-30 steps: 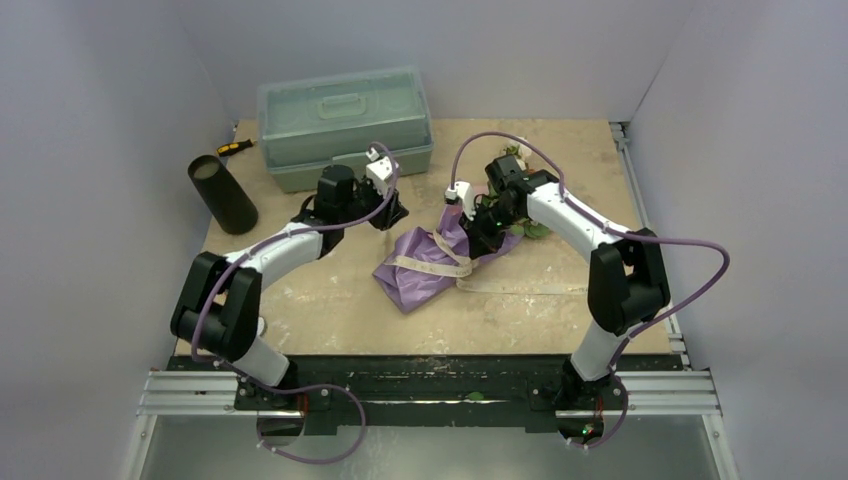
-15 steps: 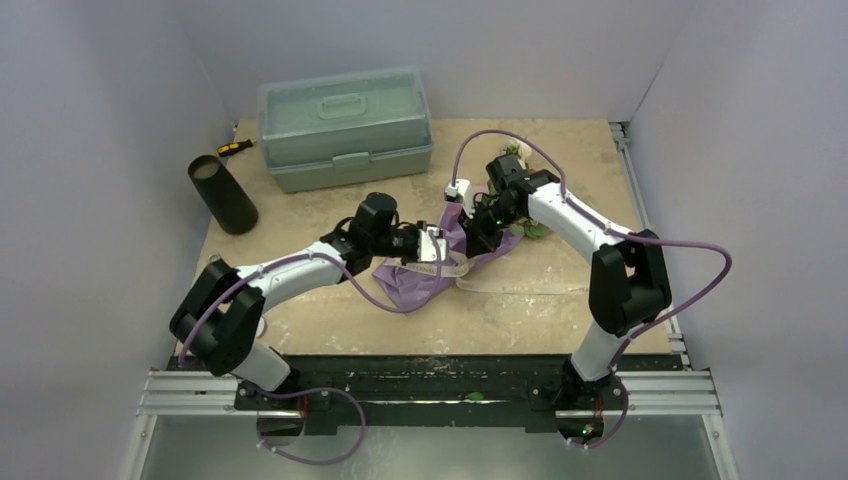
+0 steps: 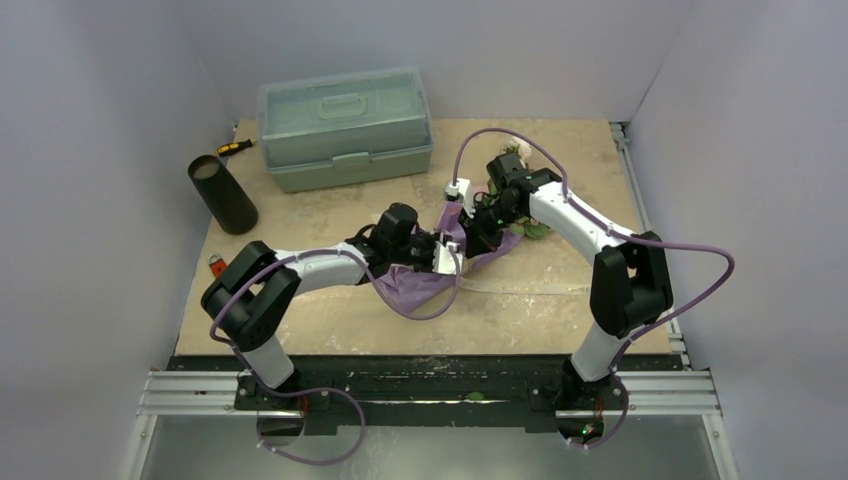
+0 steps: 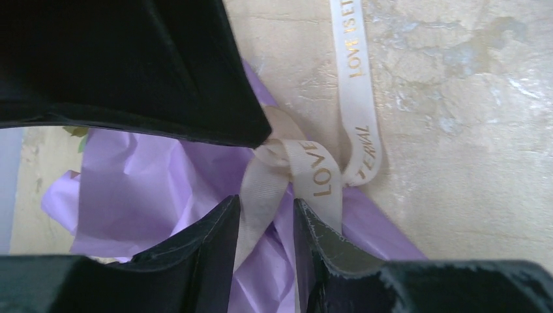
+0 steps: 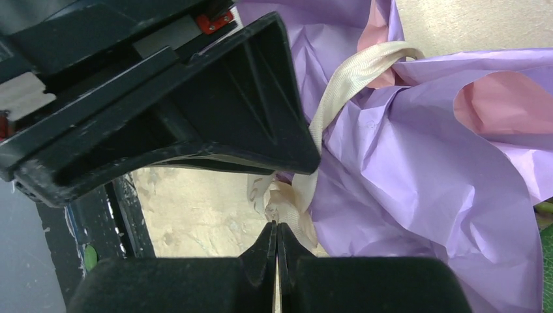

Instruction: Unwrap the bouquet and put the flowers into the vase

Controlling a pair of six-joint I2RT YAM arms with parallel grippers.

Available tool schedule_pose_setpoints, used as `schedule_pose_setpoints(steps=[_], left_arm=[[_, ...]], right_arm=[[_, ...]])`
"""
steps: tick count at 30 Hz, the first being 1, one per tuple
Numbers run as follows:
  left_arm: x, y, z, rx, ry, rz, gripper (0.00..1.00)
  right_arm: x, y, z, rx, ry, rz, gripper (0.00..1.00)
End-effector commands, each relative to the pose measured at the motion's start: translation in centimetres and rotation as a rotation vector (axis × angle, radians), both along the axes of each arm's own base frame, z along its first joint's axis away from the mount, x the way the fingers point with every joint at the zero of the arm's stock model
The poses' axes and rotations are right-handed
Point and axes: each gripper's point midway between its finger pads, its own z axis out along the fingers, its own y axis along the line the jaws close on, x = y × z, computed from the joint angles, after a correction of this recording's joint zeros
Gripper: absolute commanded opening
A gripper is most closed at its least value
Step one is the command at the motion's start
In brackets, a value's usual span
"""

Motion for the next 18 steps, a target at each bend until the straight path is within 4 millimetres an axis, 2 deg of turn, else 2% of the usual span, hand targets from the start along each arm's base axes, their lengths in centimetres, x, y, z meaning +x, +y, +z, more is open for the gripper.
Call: schedule_pose_setpoints(steps=[1, 8, 14, 15, 18], left_arm=[[2.4, -1.9, 3.3, -0.089, -0.097, 0.045, 0.36], [2.9, -1.7, 1.9, -0.045, -0.108, 0.049, 0.35], [1.9, -1.8, 0.9, -0.023, -0.078, -0.007, 0.34], [1.8, -1.8, 0.8, -0.020, -0.075, -0.011, 0.31], [2.1, -1.9, 1.2, -0.023, -0.058, 0.009, 0.16]], right_arm=[[0.1, 0.7, 2.6, 0.057, -0.055, 0.036, 0.00], [0.1, 0.8, 2.7, 0.065, -0.053, 0.042, 0.00], [0.3, 0.9, 3.0, 0.069, -0.061, 0.044, 0.00], [0.3, 1.0, 3.0, 0.069, -0.062, 0.044, 0.00], [0.4, 0.8, 2.9, 0.063, -0.062, 0.044, 0.00]])
